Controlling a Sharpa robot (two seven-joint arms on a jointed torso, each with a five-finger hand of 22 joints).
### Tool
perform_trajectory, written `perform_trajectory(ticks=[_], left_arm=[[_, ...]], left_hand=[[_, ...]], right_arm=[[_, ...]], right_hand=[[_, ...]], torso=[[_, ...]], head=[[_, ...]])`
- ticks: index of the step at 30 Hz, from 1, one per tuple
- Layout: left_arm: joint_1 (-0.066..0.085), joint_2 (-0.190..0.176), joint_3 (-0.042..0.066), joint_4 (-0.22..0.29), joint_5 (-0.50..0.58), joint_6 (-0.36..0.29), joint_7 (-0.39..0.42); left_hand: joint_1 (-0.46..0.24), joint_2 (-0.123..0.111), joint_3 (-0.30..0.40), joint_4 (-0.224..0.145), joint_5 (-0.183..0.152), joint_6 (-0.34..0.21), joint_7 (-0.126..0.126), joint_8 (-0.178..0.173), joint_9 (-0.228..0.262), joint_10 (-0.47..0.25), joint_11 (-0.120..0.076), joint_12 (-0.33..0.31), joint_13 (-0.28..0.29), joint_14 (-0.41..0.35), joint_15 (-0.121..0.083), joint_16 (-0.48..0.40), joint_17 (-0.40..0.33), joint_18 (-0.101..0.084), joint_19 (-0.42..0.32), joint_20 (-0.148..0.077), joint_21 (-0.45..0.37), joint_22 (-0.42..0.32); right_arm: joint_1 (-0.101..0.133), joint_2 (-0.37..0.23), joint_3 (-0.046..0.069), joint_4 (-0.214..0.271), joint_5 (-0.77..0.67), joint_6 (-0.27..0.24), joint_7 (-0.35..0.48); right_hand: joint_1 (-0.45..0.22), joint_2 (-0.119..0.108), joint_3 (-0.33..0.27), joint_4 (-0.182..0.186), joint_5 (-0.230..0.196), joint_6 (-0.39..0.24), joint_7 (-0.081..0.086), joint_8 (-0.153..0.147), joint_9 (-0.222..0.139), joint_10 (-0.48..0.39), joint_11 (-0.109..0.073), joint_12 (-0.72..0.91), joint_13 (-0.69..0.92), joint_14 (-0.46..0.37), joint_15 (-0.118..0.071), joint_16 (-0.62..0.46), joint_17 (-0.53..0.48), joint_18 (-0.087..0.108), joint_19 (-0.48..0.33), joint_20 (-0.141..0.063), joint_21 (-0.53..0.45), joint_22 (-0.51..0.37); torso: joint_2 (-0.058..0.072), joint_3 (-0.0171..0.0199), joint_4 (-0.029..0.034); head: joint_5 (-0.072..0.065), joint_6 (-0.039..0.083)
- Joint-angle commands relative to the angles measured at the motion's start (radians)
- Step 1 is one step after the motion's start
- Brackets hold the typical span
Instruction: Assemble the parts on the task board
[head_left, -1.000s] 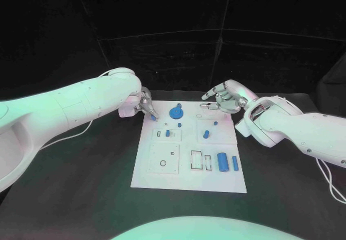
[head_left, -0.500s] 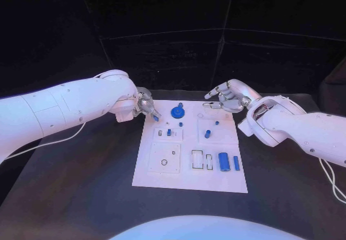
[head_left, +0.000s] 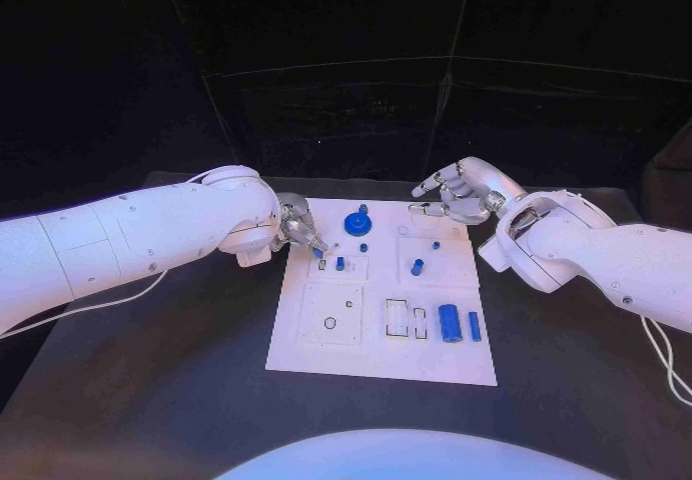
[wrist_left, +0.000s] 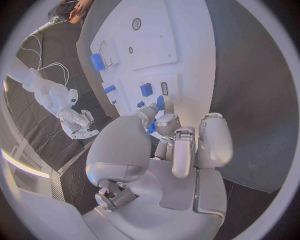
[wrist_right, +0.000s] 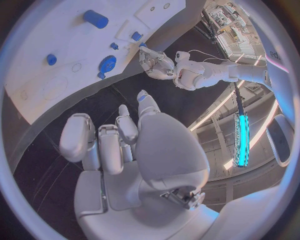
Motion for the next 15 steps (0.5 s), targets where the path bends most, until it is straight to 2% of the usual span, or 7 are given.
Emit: perform_trajectory(ticks=[1, 6, 11, 15], left_arm=[[-0.003, -0.002, 0.001, 0.011, -0.061, -0.038, 0.01], [-0.007, 0.0, 0.001, 0.018, -0.088, -0.036, 0.005], [-0.01, 0.004, 0.0, 0.022, -0.104, -0.017, -0.001], [-0.012, 0.007, 0.0, 0.025, -0.108, 0.0, -0.006]], left_hand=[[-0.005, 0.001, 0.094, -0.086, 0.002, 0.0, -0.005, 0.006, 0.002, 0.01, 0.0, 0.003, 0.0, 0.106, -0.004, 0.003, 0.263, 0.001, 0.005, -0.001, 0.0, 0.001], [-0.005, 0.0, 0.095, -0.086, 0.002, 0.0, -0.005, 0.006, 0.002, 0.01, 0.0, 0.003, 0.0, 0.106, -0.004, 0.003, 0.263, 0.0, 0.005, -0.001, 0.0, 0.001], [-0.007, -0.002, 0.098, -0.087, 0.002, 0.0, -0.006, 0.008, 0.003, 0.011, 0.0, 0.004, 0.002, 0.106, -0.004, 0.003, 0.263, 0.0, 0.006, -0.002, 0.0, 0.002], [-0.007, -0.003, 0.1, -0.088, 0.002, 0.001, -0.006, 0.008, 0.004, 0.011, 0.0, 0.004, 0.001, 0.106, -0.004, 0.003, 0.263, 0.0, 0.006, -0.002, 0.001, 0.003]], right_arm=[[0.002, 0.001, 0.0, 0.0, 0.006, 0.008, 0.005], [0.001, 0.002, 0.0, -0.001, 0.007, 0.009, 0.006], [0.001, 0.004, 0.0, -0.002, 0.007, 0.009, 0.007], [0.001, 0.005, 0.0, -0.003, 0.007, 0.01, 0.007]], right_hand=[[0.001, 0.007, -0.005, 0.001, 0.0, -0.007, 0.001, 0.005, -0.001, -0.005, 0.002, -0.003, -0.001, 0.056, -0.006, -0.006, 0.05, 0.012, -0.008, 0.0, -0.004, -0.001], [0.001, 0.007, -0.005, 0.001, 0.0, -0.007, 0.001, 0.005, -0.001, -0.005, 0.002, -0.003, -0.001, 0.056, -0.006, -0.006, 0.05, 0.012, -0.008, 0.0, -0.004, -0.001], [0.0, 0.008, -0.006, 0.002, -0.002, -0.008, 0.001, 0.005, -0.001, -0.005, 0.002, -0.003, -0.001, 0.056, -0.005, -0.005, 0.051, 0.012, -0.008, 0.0, -0.004, -0.001], [0.0, 0.008, -0.006, 0.002, -0.002, -0.008, 0.001, 0.005, -0.001, -0.005, 0.002, -0.003, -0.001, 0.056, -0.005, -0.005, 0.051, 0.012, -0.008, 0.0, -0.004, -0.001]], torso=[[0.002, 0.0007, -0.0028], [0.002, 0.0, -0.0028], [0.001, 0.0022, -0.0033], [0.001, 0.001, -0.0031]], head=[[0.002, 0.0], [0.002, -0.002], [0.004, -0.007], [0.004, -0.007]])
